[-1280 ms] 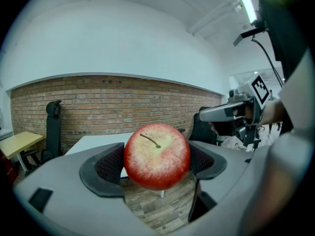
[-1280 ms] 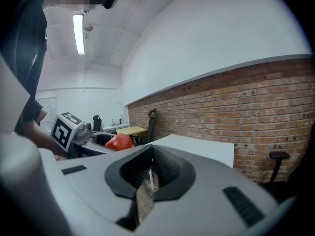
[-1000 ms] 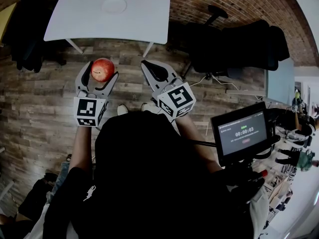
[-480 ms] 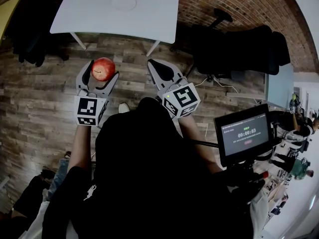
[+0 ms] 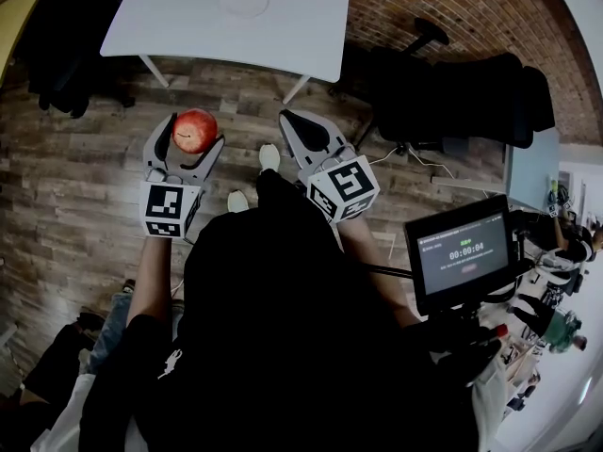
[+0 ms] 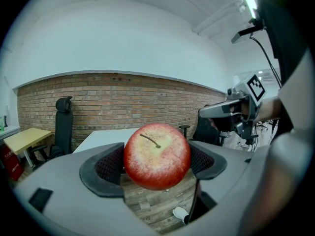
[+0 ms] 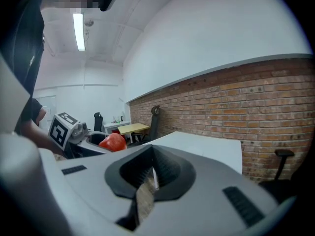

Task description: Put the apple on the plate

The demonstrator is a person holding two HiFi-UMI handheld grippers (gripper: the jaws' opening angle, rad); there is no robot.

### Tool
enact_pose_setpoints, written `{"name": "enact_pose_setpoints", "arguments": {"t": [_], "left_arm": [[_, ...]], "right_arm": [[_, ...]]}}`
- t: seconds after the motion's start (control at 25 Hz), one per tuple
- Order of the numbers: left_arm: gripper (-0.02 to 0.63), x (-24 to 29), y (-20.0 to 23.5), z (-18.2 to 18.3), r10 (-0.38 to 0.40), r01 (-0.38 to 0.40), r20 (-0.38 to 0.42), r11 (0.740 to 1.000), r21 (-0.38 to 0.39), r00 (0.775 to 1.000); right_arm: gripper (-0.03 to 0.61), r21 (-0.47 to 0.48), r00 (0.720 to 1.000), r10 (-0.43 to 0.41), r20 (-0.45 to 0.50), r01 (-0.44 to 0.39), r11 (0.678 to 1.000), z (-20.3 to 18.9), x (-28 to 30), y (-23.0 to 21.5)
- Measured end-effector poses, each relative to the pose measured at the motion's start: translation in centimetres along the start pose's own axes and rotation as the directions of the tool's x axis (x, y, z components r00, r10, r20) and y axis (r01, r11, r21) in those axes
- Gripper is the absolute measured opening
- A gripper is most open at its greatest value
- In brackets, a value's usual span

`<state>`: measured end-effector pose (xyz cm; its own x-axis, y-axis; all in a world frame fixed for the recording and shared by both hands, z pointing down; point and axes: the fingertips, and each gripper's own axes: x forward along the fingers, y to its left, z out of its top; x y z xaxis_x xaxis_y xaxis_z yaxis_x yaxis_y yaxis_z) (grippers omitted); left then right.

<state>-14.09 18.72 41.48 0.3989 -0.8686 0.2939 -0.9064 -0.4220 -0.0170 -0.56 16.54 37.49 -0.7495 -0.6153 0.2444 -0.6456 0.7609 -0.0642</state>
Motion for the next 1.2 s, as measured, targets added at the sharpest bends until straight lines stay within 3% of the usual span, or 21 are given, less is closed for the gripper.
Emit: {"name": "enact_pose_setpoints", "arguments": {"t": [0.32, 0.6, 1.2], "left_arm": [[0.403, -0.7, 0.3, 0.0, 0.03, -0.03, -0.005, 0.999, 0.021, 1.0], [0.403, 7.8, 2.3, 3.1, 0.05, -0.05, -0.017, 0.998, 0.034, 0.999], [0.403, 18.1, 4.8, 7.7, 0.12, -0.118, -0.047, 0.992, 0.036, 0.992]], "right_arm": [[0.003, 0.006, 0.999, 0.016, 0.028, -0.016, 1.0, -0.1, 0.4, 0.0], [0.003, 0.01, 0.997, 0.056, 0.048, -0.056, 0.998, 2.1, 5.3, -7.9], [0.003, 0.019, 0.989, 0.138, 0.06, -0.14, 0.99, 5.2, 11.2, -18.4]]}}
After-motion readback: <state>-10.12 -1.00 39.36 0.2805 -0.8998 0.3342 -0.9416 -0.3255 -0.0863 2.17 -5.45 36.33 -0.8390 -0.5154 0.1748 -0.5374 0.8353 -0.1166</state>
